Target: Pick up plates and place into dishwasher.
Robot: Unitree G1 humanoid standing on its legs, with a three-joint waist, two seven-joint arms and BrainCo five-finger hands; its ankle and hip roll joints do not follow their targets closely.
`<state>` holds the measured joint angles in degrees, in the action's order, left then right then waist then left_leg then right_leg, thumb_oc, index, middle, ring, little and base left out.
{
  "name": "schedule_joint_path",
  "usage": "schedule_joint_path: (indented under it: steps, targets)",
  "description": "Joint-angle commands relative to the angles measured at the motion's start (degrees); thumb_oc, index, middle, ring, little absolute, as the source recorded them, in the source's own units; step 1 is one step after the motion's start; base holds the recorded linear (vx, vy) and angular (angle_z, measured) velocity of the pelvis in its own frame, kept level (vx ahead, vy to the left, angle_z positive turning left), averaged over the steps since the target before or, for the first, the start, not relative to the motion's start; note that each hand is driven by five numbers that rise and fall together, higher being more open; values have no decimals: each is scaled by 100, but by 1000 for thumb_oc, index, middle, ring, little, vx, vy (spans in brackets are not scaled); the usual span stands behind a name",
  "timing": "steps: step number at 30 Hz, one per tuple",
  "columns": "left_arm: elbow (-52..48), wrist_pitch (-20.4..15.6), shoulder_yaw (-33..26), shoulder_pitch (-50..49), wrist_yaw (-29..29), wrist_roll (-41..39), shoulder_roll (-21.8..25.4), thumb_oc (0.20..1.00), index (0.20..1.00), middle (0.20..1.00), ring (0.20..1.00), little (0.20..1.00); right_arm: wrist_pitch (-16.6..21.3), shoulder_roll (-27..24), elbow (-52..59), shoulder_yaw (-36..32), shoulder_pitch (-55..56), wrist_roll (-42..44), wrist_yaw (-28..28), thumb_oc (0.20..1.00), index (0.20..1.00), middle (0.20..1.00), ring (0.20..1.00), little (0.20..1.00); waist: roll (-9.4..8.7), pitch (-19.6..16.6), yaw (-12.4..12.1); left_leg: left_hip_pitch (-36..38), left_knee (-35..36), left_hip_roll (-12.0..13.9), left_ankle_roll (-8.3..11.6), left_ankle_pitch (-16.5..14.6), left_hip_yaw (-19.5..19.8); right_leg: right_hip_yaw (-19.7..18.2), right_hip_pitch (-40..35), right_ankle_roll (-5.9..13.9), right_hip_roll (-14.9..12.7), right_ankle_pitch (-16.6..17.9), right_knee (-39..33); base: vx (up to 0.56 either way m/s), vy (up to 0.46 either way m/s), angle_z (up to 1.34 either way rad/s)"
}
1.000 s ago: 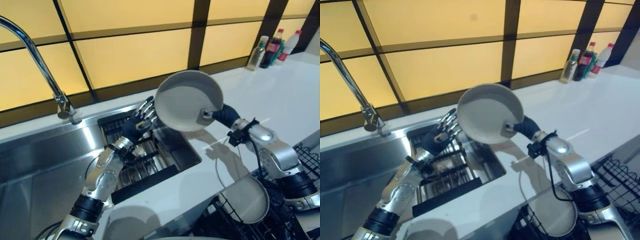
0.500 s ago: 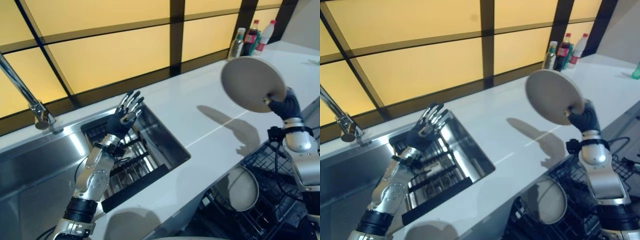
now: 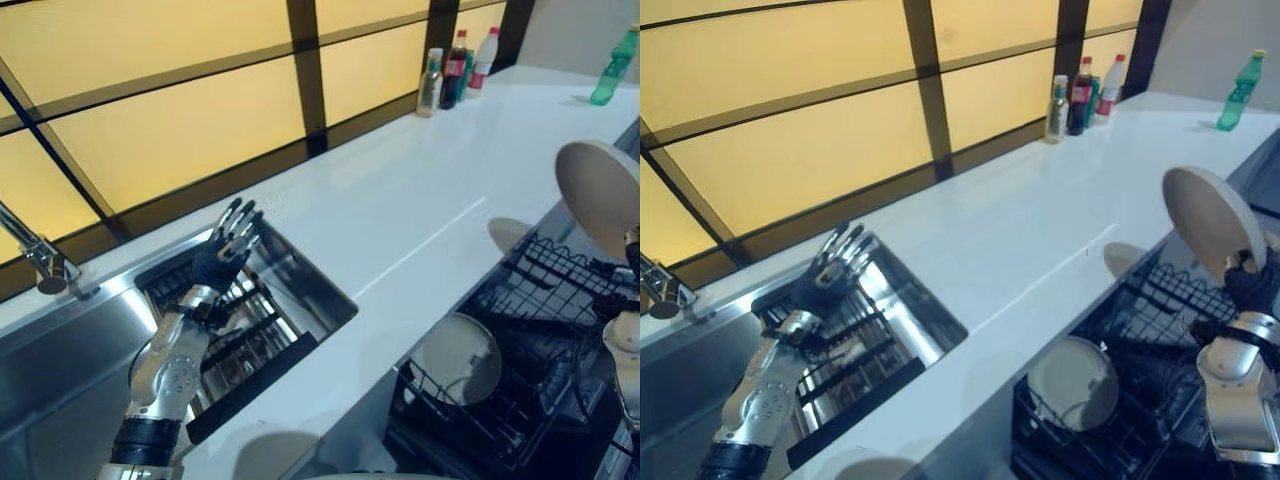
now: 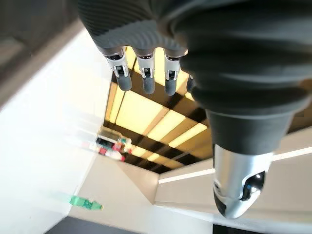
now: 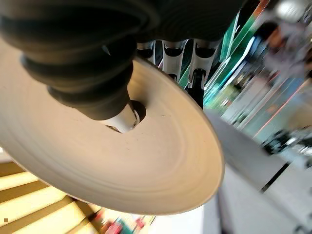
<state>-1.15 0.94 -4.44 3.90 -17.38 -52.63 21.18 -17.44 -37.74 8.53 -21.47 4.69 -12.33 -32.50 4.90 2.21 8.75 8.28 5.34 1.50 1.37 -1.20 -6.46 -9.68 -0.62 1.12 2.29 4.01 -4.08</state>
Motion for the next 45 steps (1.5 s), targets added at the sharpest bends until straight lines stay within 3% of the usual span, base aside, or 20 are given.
schedule_joint_path:
  steps: [1, 11, 14, 22, 35, 45]
  targets:
    - [20, -64, -338, -96, -152, 15, 217, 1000, 1000, 1000, 1000, 1000, 107, -90, 10, -429, 66, -481, -416, 200, 200, 200, 200, 200, -251, -369, -17, -83, -43, -499, -405, -619, 141, -108, 70, 538, -167, -310, -43, 86, -81, -8]
    - [41, 29, -569, -524, -315, 285, 197, 1000, 1000, 1000, 1000, 1000, 330, -23, -271, -315, 382, -462, 9, 200, 200, 200, 200, 200, -148, -194, 41, -104, -44, -516, -443, -668, 143, -207, 254, 581, -175, -290, 54, 79, -73, -12]
    - [128, -140, -492, -519, -275, 243, 155, 1000, 1000, 1000, 1000, 1000, 441, -117, -522, -240, 276, -453, 2, 200, 200, 200, 200, 200, -47, -28, 90, -247, -74, -509, -434, -622, 135, -218, 494, 584, -179, -346, 277, -40, -3, -8]
    - [35, -588, -81, -297, 150, -31, 90, 1000, 1000, 1000, 1000, 1000, 265, -599, -877, 193, -309, -795, -84, 200, 200, 200, 200, 200, 289, 491, 130, -818, -276, -573, -345, -417, 124, -279, 998, 573, -216, -389, 577, -84, 57, -14]
    - [6, -1279, 254, -95, 309, -221, 180, 1000, 1000, 1000, 1000, 1000, 239, -897, -921, 773, -994, -697, -425, 200, 200, 200, 200, 200, 385, 1213, 49, -1602, -447, -595, -267, -119, 186, -219, 1652, 496, -221, -386, 853, -109, 12, -8]
    - [67, -1559, 397, 82, 387, -285, 248, 1000, 1000, 1000, 1000, 1000, 82, -1016, -1155, 1385, -1662, -1079, -49, 200, 200, 200, 200, 200, 330, 1521, -91, -1960, -533, -586, -234, -15, 221, -97, 1949, 424, -214, -364, 950, -57, -5, 0]
